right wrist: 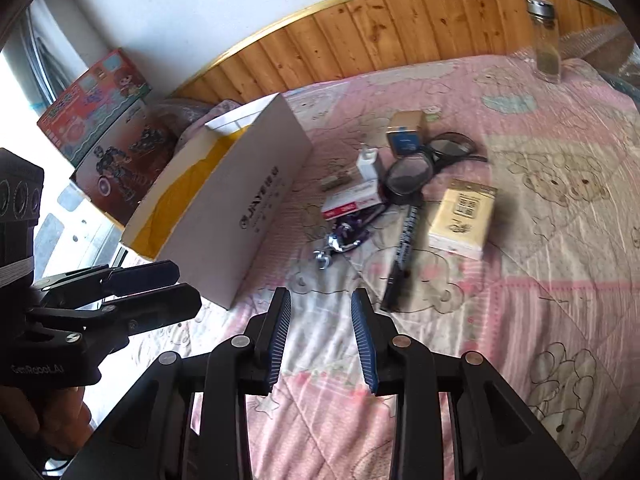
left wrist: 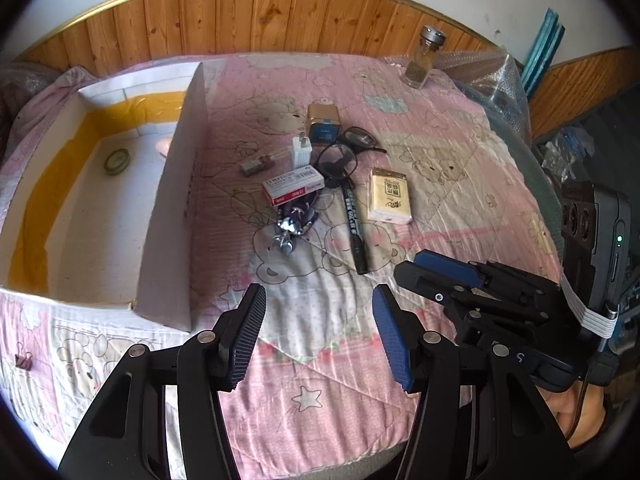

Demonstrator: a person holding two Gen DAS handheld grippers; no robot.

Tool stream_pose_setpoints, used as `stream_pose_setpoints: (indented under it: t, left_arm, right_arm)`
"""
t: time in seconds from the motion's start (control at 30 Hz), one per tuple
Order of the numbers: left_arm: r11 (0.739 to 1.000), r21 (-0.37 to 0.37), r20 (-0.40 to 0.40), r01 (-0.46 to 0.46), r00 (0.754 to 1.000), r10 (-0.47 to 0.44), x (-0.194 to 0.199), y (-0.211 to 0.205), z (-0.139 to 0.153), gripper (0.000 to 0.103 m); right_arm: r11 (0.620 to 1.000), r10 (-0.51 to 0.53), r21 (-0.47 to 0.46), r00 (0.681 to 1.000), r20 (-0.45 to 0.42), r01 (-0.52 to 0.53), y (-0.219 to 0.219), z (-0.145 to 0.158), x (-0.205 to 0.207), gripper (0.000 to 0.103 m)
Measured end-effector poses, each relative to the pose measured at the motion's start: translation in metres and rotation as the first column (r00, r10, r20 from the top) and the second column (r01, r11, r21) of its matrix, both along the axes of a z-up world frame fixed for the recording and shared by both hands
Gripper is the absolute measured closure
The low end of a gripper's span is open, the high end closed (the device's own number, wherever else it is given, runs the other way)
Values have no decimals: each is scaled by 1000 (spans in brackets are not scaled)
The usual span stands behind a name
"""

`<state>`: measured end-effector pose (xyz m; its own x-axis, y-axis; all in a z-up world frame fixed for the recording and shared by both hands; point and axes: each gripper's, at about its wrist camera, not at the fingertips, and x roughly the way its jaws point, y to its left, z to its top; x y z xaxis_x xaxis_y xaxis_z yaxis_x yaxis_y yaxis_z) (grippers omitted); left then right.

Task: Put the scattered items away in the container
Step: 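Withdraw both tools from the box back toward the scattered items, then grasp the red-and-white staple box with the left gripper while the right grasps the black marker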

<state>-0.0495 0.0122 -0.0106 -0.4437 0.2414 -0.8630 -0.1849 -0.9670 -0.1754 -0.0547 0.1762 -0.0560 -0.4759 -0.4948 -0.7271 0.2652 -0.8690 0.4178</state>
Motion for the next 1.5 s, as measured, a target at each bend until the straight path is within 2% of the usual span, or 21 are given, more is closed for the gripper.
stream_pose_setpoints:
  t: [0.27, 0.6, 0.7, 0.8, 0.87, 0.93, 1.13, 1.3, 1.43, 1.5]
  left_arm:
    - [999, -33, 35, -15, 999, 16, -56, 3, -37, 45]
    - [998, -68, 40, 2, 999, 1, -120, 11, -76, 45]
    - [997, -64, 49, 35, 998, -32, -135, 16, -90, 45]
    - [997, -52, 58, 48, 997, -45, -147, 19, -104, 45]
    - [997, -64, 59, 46, 997, -42, -154, 21, -111, 45]
    - [998, -39, 63, 44, 997, -42, -160, 20, -115, 41]
    - [999, 3, 62, 34, 997, -34, -171, 20, -121, 36]
    - [996, 58, 15, 67, 998, -68, -176, 22, -107, 37]
    - [997, -26, -1, 75, 997, -75, -186, 28, -115, 37]
    - [998, -7, 10, 63, 998, -63, -189, 27, -120, 38]
  right_arm:
    - [993, -121, 1, 991, 59, 121, 31, -24, -34, 66]
    - [999, -33, 44, 991, 129, 27, -6, -68, -85, 66]
    - [995, -27, 96, 991, 129, 15, -14, -79, -98, 66]
    - [994, -16, 109, 993, 113, 4, -15, -85, -104, 67]
    - [992, -13, 124, 995, 101, 0, -13, -86, -107, 71]
    - [990, -16, 139, 995, 98, 2, -9, -88, -111, 85]
    - [992, -20, 128, 994, 107, 6, -1, -88, -119, 85]
    - [992, -17, 128, 995, 95, 5, -5, -89, -128, 82]
    - [993, -22, 119, 997, 79, 13, -6, -91, -133, 83]
    - [993, -23, 117, 996, 81, 14, -5, -91, -133, 83]
